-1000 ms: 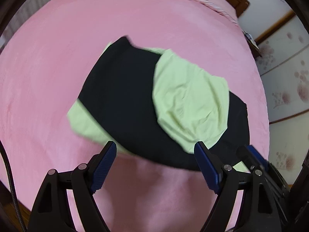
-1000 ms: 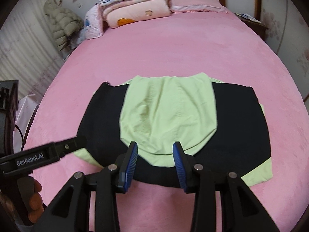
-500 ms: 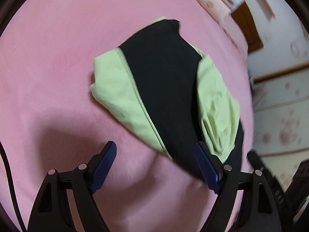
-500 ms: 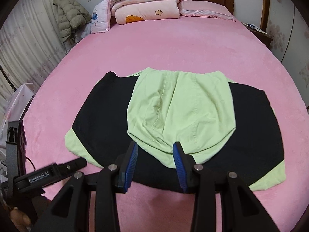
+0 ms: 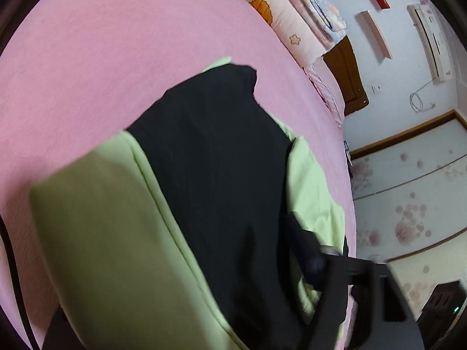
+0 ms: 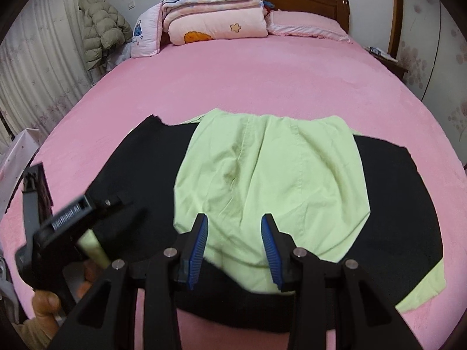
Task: Fold large clothes
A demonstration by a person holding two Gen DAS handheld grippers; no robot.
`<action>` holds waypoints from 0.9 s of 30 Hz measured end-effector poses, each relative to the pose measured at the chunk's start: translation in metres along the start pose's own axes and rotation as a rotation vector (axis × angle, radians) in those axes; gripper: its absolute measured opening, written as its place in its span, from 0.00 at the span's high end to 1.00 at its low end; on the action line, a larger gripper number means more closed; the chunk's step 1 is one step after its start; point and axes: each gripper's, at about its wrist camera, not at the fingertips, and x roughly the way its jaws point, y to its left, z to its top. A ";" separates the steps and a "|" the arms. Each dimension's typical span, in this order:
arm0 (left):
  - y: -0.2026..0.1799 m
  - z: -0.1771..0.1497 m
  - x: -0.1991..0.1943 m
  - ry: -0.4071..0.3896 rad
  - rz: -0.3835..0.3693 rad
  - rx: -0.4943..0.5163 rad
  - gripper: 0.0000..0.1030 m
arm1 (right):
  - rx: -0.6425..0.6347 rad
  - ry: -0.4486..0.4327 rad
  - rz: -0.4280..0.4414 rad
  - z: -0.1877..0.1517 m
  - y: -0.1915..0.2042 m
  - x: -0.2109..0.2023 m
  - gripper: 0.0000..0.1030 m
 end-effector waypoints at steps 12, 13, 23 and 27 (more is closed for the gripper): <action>-0.120 -0.013 -0.029 -0.122 0.073 0.516 0.91 | -0.045 0.111 -0.069 -0.030 -0.015 0.066 0.96; -0.133 -0.017 -0.029 -0.128 0.062 0.555 0.91 | -0.026 0.095 -0.050 -0.034 -0.019 0.065 0.96; -0.250 -0.080 -0.016 -0.114 -0.150 0.834 0.91 | 0.213 0.053 0.172 -0.055 -0.083 0.039 0.97; -0.291 -0.124 0.010 -0.046 -0.218 0.939 0.91 | 0.322 0.039 0.208 -0.071 -0.121 0.015 0.97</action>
